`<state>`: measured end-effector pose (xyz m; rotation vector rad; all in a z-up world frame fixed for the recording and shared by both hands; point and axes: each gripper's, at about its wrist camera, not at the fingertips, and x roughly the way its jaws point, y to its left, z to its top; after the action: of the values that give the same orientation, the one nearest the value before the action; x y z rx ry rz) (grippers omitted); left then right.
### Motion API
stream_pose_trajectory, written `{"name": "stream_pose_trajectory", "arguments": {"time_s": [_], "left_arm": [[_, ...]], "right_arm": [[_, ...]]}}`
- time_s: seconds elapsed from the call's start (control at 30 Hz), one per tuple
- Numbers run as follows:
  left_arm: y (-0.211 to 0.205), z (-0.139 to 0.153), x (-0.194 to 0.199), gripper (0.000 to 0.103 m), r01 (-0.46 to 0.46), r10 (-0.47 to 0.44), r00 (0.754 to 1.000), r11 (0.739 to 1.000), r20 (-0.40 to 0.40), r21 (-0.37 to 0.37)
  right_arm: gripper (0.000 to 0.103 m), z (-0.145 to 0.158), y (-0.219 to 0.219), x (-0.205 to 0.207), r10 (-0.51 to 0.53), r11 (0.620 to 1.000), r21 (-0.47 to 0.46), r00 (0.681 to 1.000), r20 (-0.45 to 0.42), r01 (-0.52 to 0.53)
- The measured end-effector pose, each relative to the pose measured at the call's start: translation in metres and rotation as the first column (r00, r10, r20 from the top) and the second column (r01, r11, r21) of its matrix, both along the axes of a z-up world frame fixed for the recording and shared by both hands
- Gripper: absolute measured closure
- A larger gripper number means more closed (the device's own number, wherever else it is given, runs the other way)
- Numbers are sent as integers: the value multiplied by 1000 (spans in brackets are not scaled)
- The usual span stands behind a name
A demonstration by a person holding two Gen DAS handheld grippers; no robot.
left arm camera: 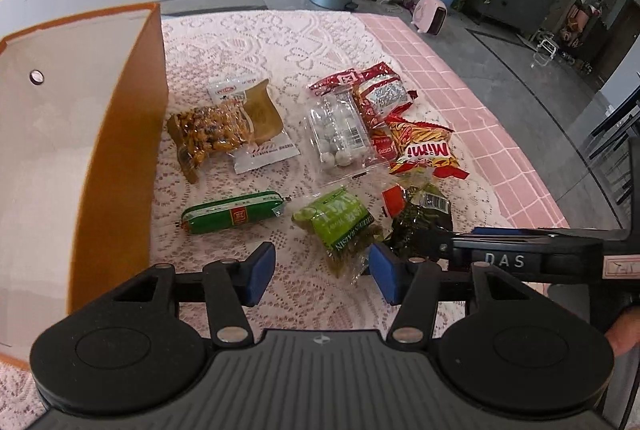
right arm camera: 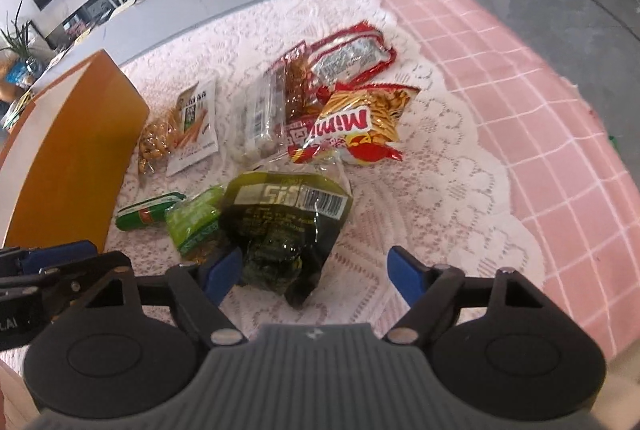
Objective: Organize snacks
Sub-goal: 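Grasp the green pouch with the left tool while the right tool grasps the dark pouch, then carry the green pouch and dark pouch over the open box with both tools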
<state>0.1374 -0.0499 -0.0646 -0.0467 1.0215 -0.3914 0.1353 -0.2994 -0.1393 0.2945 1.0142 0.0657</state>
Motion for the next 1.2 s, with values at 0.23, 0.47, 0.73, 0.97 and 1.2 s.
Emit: {"name": "stream_pose_trajectory", "arguments": {"time_s": [0.23, 0.47, 0.73, 0.97, 1.2], "left_arm": [[-4, -14, 14, 40, -27, 27, 999, 999, -34, -17], [-7, -29, 29, 40, -67, 63, 995, 997, -78, -45], [-12, -42, 43, 35, -177, 157, 974, 978, -164, -112], [-21, -55, 55, 32, -260, 236, 949, 961, -208, -98], [-22, -63, 58, 37, -287, 264, 944, 952, -196, -102]], "right_arm": [[27, -23, -1, 22, 75, 994, 84, 996, -48, -71], [60, -26, -5, 23, 86, 982, 169, 996, 17, -87], [68, -22, -12, 14, 25, 986, 167, 999, 42, -32], [67, -28, -17, 15, 16, 979, 203, 999, 44, -25], [68, -35, -19, 19, 17, 966, 257, 1000, 18, -21]]}}
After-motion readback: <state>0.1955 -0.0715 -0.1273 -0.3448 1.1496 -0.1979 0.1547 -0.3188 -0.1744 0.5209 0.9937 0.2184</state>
